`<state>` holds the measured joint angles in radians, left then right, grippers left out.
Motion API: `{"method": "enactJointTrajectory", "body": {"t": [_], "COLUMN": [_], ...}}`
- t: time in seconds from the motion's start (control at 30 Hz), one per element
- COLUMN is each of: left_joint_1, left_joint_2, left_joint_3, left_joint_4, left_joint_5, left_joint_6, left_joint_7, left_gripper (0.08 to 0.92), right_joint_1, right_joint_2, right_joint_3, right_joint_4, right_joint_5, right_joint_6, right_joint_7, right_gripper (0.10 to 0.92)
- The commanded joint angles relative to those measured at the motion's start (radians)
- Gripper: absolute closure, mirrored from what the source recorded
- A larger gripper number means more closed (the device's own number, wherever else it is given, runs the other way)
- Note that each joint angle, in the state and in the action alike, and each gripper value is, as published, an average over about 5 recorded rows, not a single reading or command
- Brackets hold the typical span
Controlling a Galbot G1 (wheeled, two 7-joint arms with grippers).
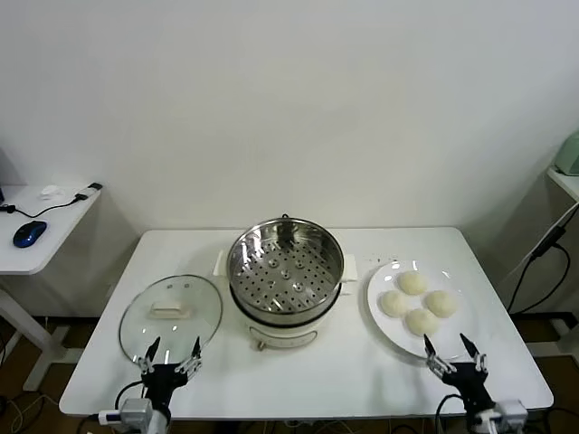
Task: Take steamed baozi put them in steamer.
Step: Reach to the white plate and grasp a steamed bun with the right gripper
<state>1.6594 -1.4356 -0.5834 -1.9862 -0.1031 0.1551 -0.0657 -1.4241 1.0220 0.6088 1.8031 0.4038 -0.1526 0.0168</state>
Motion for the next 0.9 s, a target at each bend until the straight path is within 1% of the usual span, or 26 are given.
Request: {"method": "enactJointTrajectory", "body": {"t": [0.03,0.1,0.17,0.23,0.3,0.37,0.47,0.57,0.67,0.73,0.8,0.9], "left_joint_1": [0.001,0.002,0.004,0.005,0.006,0.006,0.006,0.006,0.005,0.004,0.003,0.0], "left_joint_2": [-0.001,-0.002,-0.001,0.0,0.001,0.002,0.003,0.003,0.002,0.002,0.001,-0.002], "left_joint_3": [0.001,0.001,0.001,0.002,0.002,0.001,0.0,0.001,0.004,0.005,0.004,0.001], "left_joint_4": [-0.004,-0.006,-0.007,-0.006,-0.003,0.001,0.007,0.019,0.032,0.036,0.039,0.043], "left_joint_5": [0.0,-0.001,-0.002,-0.005,-0.007,-0.008,-0.008,-0.006,-0.004,-0.004,-0.003,-0.004], "left_joint_6": [0.003,0.002,0.0,-0.003,-0.007,-0.01,-0.015,-0.025,-0.033,-0.037,-0.038,-0.04], "left_joint_7": [0.0,-0.002,-0.003,-0.004,-0.004,-0.004,-0.003,-0.002,-0.002,-0.002,-0.002,-0.002], "left_gripper": [0.177,0.177,0.177,0.177,0.177,0.177,0.177,0.177,0.177,0.177,0.177,0.177], "right_joint_1": [0.279,0.399,0.553,0.698,0.849,1.014,1.291,1.557,1.757,1.836,1.875,1.877], "right_joint_2": [-0.116,-0.184,-0.28,-0.384,-0.495,-0.583,-0.638,-0.61,-0.524,-0.459,-0.395,-0.3], "right_joint_3": [-0.018,-0.08,-0.198,-0.349,-0.537,-0.759,-1.103,-1.416,-1.639,-1.737,-1.809,-1.86], "right_joint_4": [-0.081,-0.171,-0.282,-0.377,-0.452,-0.512,-0.586,-0.68,-0.808,-0.875,-0.926,-0.988], "right_joint_5": [-0.028,-0.044,-0.079,-0.131,-0.173,-0.191,-0.228,-0.289,-0.369,-0.399,-0.394,-0.361], "right_joint_6": [-0.162,-0.185,-0.196,-0.191,-0.168,-0.093,0.065,0.197,0.278,0.301,0.304,0.279], "right_joint_7": [0.021,-0.053,-0.174,-0.343,-0.551,-0.773,-1.035,-1.208,-1.317,-1.353,-1.369,-1.346], "right_gripper": [0.203,0.203,0.203,0.203,0.203,0.203,0.203,0.203,0.203,0.203,0.203,0.203]}}
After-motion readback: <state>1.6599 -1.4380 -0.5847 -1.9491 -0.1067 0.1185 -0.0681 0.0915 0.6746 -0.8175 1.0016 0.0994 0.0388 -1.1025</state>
